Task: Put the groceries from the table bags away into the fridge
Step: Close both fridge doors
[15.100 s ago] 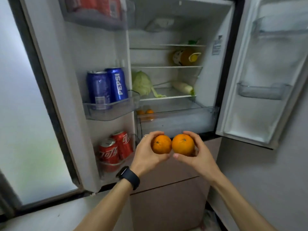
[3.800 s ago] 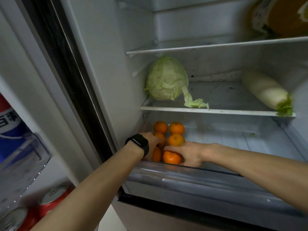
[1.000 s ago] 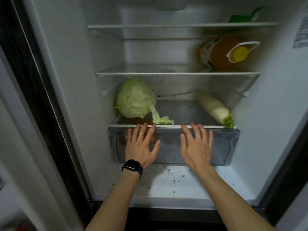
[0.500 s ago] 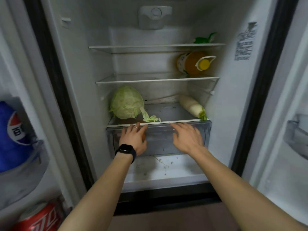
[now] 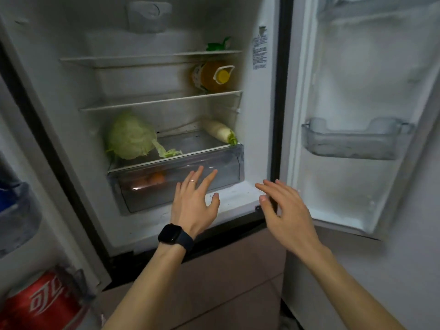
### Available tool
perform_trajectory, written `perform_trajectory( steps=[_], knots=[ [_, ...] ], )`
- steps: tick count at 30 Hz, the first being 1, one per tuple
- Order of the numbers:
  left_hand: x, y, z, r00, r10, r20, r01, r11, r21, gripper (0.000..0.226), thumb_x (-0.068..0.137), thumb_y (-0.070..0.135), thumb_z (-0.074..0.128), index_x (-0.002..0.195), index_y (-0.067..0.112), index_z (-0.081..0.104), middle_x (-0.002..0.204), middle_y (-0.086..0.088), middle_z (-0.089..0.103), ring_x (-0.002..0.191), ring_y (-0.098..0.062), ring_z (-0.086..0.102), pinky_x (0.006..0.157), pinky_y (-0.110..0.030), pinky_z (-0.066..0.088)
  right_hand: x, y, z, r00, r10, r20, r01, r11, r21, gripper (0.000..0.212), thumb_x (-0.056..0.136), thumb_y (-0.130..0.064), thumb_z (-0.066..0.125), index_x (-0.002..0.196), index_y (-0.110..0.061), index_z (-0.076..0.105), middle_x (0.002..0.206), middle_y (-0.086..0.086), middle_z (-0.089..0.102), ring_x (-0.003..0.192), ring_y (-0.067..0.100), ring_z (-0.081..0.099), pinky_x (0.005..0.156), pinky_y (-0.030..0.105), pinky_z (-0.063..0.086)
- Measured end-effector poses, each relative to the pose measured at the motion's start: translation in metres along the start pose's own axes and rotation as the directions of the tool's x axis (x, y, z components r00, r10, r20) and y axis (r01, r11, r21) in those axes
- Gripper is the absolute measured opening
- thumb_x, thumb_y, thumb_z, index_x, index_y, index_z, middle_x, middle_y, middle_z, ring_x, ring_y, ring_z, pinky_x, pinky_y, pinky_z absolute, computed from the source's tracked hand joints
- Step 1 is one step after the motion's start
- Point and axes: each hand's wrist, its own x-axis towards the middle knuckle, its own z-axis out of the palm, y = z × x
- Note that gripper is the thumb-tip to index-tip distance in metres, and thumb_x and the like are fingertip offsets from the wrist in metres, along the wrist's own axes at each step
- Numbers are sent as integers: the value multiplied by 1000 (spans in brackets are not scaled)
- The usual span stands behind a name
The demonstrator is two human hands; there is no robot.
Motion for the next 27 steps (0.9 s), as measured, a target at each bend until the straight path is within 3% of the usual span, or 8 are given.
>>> perform_trajectory(
  steps=[9, 13, 15, 16, 18, 20, 24, 27],
  knots=[
    [6, 105, 9, 970, 194, -147, -218, 962, -166, 58, 93, 38, 55, 149, 35, 41, 162, -1, 27, 149, -23, 23, 118, -57, 24, -36, 53, -87, 958, 96, -270, -94, 995, 22, 34, 98, -34, 47, 125, -30, 67, 134, -15, 58, 129, 8, 49, 108, 19, 30],
    [23, 158, 6, 939, 255, -229, -298, 939, -174, 59, 94, 45, 50, 151, 37, 38, 164, 0, 23, 150, -23, 21, 118, -57, 24, -24, 80, -131, 873, 164, -459, -110, 984, 144, 31, 97, -28, 51, 125, -27, 64, 133, -7, 57, 123, 12, 54, 108, 37, 44],
    [32, 187, 5, 922, 284, -263, -331, 931, -153, 60, 94, 48, 49, 152, 37, 36, 164, 0, 20, 151, -23, 19, 118, -58, 23, -14, 96, -152, 824, 248, -510, -146, 962, 232, 32, 100, -24, 53, 131, -24, 60, 135, -1, 53, 121, 15, 55, 104, 31, 45],
    [36, 202, 5, 911, 301, -280, -350, 926, -141, 62, 93, 49, 50, 152, 36, 35, 164, -1, 20, 151, -24, 18, 118, -59, 24, -8, 106, -160, 797, 286, -532, -166, 951, 262, 35, 100, -26, 52, 134, -22, 57, 137, 3, 50, 123, 18, 54, 104, 28, 43],
    [42, 230, 8, 891, 331, -310, -381, 918, -115, 63, 92, 52, 51, 152, 36, 36, 164, -2, 20, 151, -25, 17, 118, -59, 23, 9, 125, -174, 755, 334, -564, -202, 937, 285, 52, 95, -42, 47, 141, -20, 50, 143, 8, 46, 130, 24, 48, 111, 39, 40],
    [47, 259, 15, 879, 350, -324, -396, 914, -87, 64, 92, 54, 51, 151, 37, 36, 165, -1, 19, 152, -27, 14, 120, -57, 20, 29, 143, -188, 747, 382, -545, -247, 920, 306, 63, 94, -49, 42, 149, -19, 42, 151, 9, 42, 139, 27, 41, 116, 48, 33],
    [55, 301, 40, 868, 390, -307, -398, 916, 37, 65, 91, 61, 48, 151, 40, 34, 164, 0, 22, 151, -31, 18, 117, -62, 19, 53, 175, -187, 820, 462, -338, -344, 869, 355, 57, 107, -39, 35, 159, -24, 17, 164, 2, 23, 151, 23, 22, 123, 43, 18],
    [60, 304, 65, 844, 405, -350, -373, 914, 160, 65, 93, 63, 46, 151, 37, 35, 160, 0, 32, 149, -31, 26, 116, -67, 13, 49, 193, -163, 863, 444, -242, -332, 859, 391, 58, 106, -45, 32, 158, -36, 8, 165, -4, 22, 150, 22, 23, 122, 47, 21]
  ],
)
